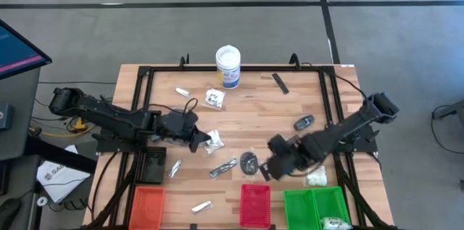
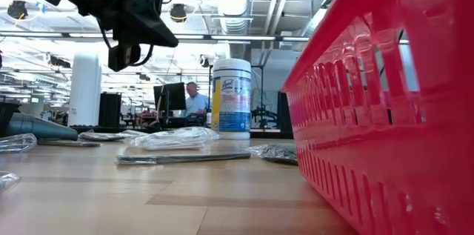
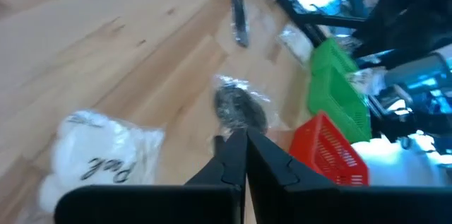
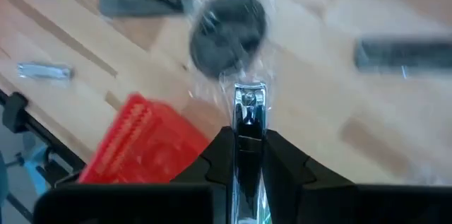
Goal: Pick & Place Travel size toiletries
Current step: Put the silver nail cutter into the left green bin
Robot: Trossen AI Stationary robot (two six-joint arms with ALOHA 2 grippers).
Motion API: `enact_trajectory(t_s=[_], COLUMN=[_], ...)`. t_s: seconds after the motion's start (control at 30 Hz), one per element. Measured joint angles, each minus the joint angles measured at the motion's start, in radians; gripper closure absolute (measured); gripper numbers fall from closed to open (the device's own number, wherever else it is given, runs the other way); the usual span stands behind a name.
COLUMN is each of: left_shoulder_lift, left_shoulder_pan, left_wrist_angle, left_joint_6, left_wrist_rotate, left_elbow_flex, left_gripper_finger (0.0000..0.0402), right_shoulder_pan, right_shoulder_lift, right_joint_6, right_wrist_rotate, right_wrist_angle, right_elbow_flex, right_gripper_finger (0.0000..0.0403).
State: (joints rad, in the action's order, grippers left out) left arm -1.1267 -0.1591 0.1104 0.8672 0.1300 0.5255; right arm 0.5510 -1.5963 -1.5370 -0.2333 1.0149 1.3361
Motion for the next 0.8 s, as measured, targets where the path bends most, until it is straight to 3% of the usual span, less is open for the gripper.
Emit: enact_trajectory(t_s=[0.37, 0.6, 0.8], left_shoulder_lift=[0.0, 0.0, 0.0], left_shoulder_pan=[-0.083, -0.1, -0.105], left_wrist_angle=[0.029, 0.035, 0.051], left_joint_6=[-0.018, -0.015, -0.014], left_wrist_rotate=[0.001, 0.004, 0.001], left_elbow_flex=[0.0, 0.0, 0.0], left_gripper_finger=[0.0401, 0.0401, 0.0401], right_shoulder_pan=[0.308, 0.378, 0.418], right_shoulder_lift=[-0.015, -0.051, -0.129], right_joint_6=[-0.546, -0.603, -0.619], right_wrist_rotate=[-0.03, 0.003, 0.098], right_wrist_angle=[0.135, 0.052, -0.032], right_elbow_flex=[-0.001, 0.004, 0.005], right_gripper_finger=[0.0362, 0.0362, 0.0362])
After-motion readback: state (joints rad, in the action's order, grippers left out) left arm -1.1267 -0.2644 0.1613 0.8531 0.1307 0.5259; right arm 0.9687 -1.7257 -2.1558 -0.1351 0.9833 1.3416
